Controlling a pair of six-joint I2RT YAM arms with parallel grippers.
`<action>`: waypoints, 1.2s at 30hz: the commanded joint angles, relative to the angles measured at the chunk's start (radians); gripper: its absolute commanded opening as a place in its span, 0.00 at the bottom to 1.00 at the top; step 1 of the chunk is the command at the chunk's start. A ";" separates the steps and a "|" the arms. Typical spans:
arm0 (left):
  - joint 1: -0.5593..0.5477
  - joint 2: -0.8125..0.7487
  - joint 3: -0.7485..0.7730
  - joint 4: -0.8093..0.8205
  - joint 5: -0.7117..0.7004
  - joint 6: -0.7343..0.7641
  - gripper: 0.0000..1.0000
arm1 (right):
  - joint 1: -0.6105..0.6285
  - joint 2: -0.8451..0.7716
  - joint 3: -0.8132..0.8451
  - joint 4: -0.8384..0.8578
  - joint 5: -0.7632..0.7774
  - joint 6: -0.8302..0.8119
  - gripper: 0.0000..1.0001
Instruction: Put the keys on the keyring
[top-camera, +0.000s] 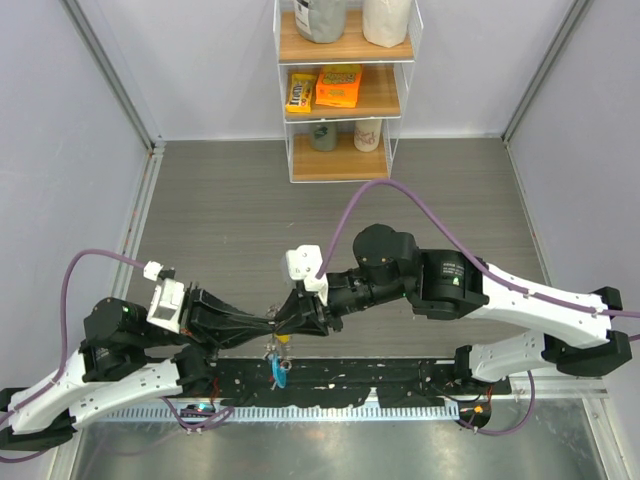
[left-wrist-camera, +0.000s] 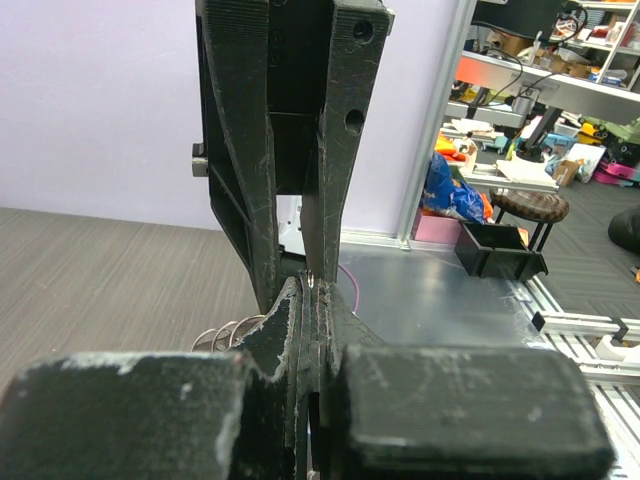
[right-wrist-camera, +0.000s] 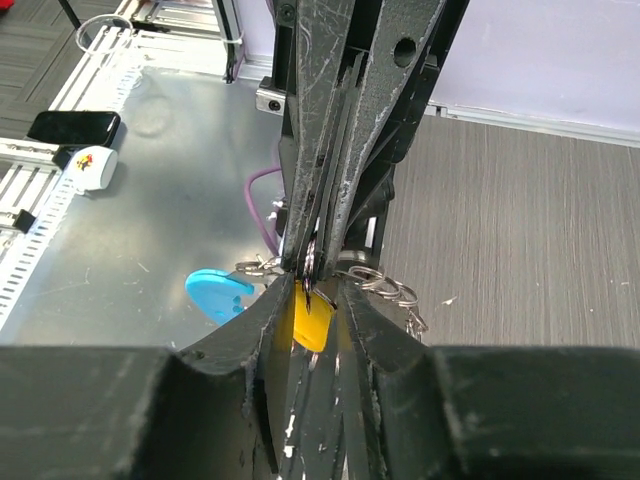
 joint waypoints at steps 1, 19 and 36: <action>0.001 -0.003 0.009 0.094 0.001 -0.009 0.00 | 0.012 0.009 0.050 0.012 -0.011 -0.012 0.24; 0.001 0.066 0.167 -0.260 0.085 0.000 0.38 | 0.029 0.047 0.099 -0.170 -0.070 -0.025 0.06; 0.001 0.160 0.245 -0.465 0.131 0.005 0.55 | 0.031 0.055 0.074 -0.152 -0.103 0.051 0.06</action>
